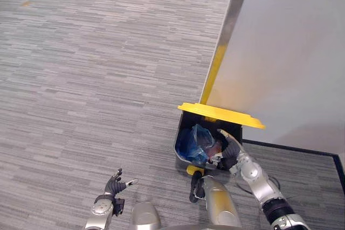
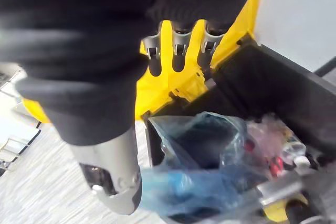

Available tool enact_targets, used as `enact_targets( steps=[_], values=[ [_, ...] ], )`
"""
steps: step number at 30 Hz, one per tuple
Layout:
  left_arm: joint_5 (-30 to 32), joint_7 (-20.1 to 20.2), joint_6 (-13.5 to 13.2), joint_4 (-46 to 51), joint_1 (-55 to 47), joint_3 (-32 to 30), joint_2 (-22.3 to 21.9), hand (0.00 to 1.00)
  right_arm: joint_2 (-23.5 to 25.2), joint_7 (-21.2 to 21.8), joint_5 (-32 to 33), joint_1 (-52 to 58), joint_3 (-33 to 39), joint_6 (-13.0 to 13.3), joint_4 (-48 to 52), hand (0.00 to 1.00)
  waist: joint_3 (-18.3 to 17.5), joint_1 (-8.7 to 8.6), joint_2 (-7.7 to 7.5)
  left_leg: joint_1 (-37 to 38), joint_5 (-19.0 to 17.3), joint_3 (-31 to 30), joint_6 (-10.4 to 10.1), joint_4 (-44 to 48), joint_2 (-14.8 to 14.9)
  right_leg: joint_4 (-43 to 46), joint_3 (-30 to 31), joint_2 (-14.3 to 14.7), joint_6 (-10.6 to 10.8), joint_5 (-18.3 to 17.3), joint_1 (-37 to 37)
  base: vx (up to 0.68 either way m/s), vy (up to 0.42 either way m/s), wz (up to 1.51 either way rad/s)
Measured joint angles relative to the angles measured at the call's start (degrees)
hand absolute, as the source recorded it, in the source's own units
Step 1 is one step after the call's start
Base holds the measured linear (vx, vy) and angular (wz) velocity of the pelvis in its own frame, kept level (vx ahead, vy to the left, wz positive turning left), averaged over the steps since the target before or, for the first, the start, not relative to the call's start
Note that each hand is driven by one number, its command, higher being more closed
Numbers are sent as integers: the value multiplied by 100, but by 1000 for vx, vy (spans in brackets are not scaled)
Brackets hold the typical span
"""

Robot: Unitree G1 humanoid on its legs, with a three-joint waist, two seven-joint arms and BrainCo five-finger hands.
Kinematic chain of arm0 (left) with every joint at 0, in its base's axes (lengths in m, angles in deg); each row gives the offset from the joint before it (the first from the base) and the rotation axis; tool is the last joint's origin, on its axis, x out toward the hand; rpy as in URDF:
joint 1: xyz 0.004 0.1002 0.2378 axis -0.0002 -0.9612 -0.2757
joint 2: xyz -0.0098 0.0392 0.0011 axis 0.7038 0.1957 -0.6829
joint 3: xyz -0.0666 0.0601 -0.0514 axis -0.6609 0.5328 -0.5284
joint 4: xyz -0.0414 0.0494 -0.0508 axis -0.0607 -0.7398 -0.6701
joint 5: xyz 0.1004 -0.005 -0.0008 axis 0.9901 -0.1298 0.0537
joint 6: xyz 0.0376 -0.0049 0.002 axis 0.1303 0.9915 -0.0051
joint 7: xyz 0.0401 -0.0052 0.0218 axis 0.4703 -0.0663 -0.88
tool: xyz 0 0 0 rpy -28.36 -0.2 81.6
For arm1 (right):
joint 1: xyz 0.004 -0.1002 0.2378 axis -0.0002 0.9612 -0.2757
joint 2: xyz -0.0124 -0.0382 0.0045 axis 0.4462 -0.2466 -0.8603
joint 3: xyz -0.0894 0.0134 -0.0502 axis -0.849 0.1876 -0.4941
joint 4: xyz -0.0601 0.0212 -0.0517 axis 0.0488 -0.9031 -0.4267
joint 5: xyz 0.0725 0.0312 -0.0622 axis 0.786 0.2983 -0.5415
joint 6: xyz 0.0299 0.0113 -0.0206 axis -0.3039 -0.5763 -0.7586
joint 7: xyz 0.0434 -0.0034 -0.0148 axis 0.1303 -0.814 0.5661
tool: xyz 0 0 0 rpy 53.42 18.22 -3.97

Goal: Gather rubbish on tea table into small bin, then transfer packed bag to large trash can.

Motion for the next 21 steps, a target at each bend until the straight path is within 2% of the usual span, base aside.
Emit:
enact_targets(
  steps=[1, 2, 3, 4, 5, 7, 8, 9, 10, 11, 12, 13, 14, 15, 17, 19, 21],
  values=[
    [-5, -3, 0, 0, -32, -17, -6, 0, 54, 21, 12, 150, 0, 0, 9, 0, -1, -20, -96, -28, -12, 81, 19, 58, -45, -223, 86, 16, 11, 157, 35, -182, 96, -37],
    [-8, -4, 2, 0, -41, -16, -16, 0, 74, 36, 47, 236, 7, 0, 19, 0, 3, -34, -125, -48, 2, 109, 40, 56, -46, -366, 80, 24, 82, 176, 71, -220, 108, -42],
    [-8, -9, -7, 8, -73, -24, -27, 0, 115, 80, 108, 418, 6, 1, 56, 0, 27, -31, -106, -114, 116, 237, 147, -24, 30, -311, 79, -3, 172, 23, -22, -223, 57, -28],
    [-9, -17, 3, -23, -90, -25, -64, 0, 156, 95, 130, 534, 15, 23, 63, 0, 34, -107, -192, -169, 169, 269, 159, -33, 15, 496, 140, -87, -43, -76, -271, -267, 12, -16],
    [-13, -30, 34, -102, -162, -81, -89, 0, 218, 100, 179, 781, 45, 38, 58, 0, 22, -228, -213, -162, 245, 222, 145, -126, 40, 1853, 218, -139, -191, -242, -383, -205, -44, 10],
    [-23, -31, 47, -94, -261, -81, -112, 0, 289, 107, 218, 1058, 126, 63, 45, 0, -22, -316, -246, -167, 372, 183, 100, -332, 25, 2510, 313, -147, -187, -426, -205, -71, -65, 8],
    [-23, -33, 58, -96, -333, -147, -132, 0, 403, 103, 354, 1225, 294, 131, -100, 0, -107, -347, -357, -240, 395, 191, 72, -406, -59, 2385, 470, -154, -66, -598, 69, -1, -80, -10],
    [-22, -34, 95, -111, -317, -207, -179, 0, 440, 104, 395, 1260, 390, 145, -253, 0, -143, -373, -409, -314, 398, 165, 66, -414, -76, 2161, 423, -104, -44, -753, 114, 2, -89, -36],
    [-22, -31, 143, -160, -268, -280, -290, 0, 485, 99, 441, 1238, 544, 128, -612, 0, -191, -353, -261, -428, 439, 128, 32, -641, -101, 1440, 402, 157, 17, -788, 204, -3, -33, -104],
    [-20, -17, 132, -185, -266, -477, -353, 0, 537, 103, 545, 1178, 673, 123, -957, 0, -262, -222, -176, -286, 898, 172, 120, -1275, -68, 724, 449, 344, -182, -941, 418, -4, -51, -98],
    [-24, -28, 144, -219, -248, -614, -391, 0, 536, 100, 586, 1242, 711, 127, -1015, 0, -286, -300, -213, -246, 1000, 238, 13, -1398, -112, 997, 407, 164, -297, -1080, 478, 10, -53, -67],
    [-24, -41, 158, -224, -238, -655, -394, 0, 539, 96, 648, 1298, 756, 122, -1142, 0, -336, -372, -312, -165, 1049, 242, 10, -1456, -253, 935, 482, 11, -251, -1316, 624, 72, -102, -7],
    [-22, -88, 160, -235, -114, -663, -422, 0, 519, 95, 807, 1321, 872, 100, -1417, 0, -368, -367, -278, -65, 1145, 332, -42, -1627, -325, 594, 545, 106, -387, -1386, 770, 29, -70, -25],
    [-21, -94, 147, -247, -46, -662, -478, 0, 488, 91, 895, 1315, 882, 83, -1557, 0, -512, -355, -88, -65, 1268, 423, -29, -1798, -212, 266, 562, 271, -433, -1175, 812, 14, -41, -42],
    [-23, -112, 96, -276, 58, -663, -490, 0, 442, 90, 1121, 1291, 919, 61, -1720, 0, -706, -346, 67, -41, 1481, 553, 165, -2176, -165, -309, 614, 457, -464, -824, 889, -46, -10, -29],
    [-23, -119, 94, -322, 63, -663, -469, 0, 438, 90, 1204, 1231, 925, 37, -1868, 0, -771, -323, 132, 87, 1674, 598, 152, -2531, -150, -711, 668, 563, -467, -572, 982, -48, 19, -20],
    [-22, -120, 112, -472, 41, -662, -464, 0, 438, 90, 1232, 1212, 954, 37, -1958, 0, -815, -325, 132, 129, 1793, 658, 91, -2716, -176, -958, 710, 575, -446, -397, 1031, -64, 44, -12]
  ],
)
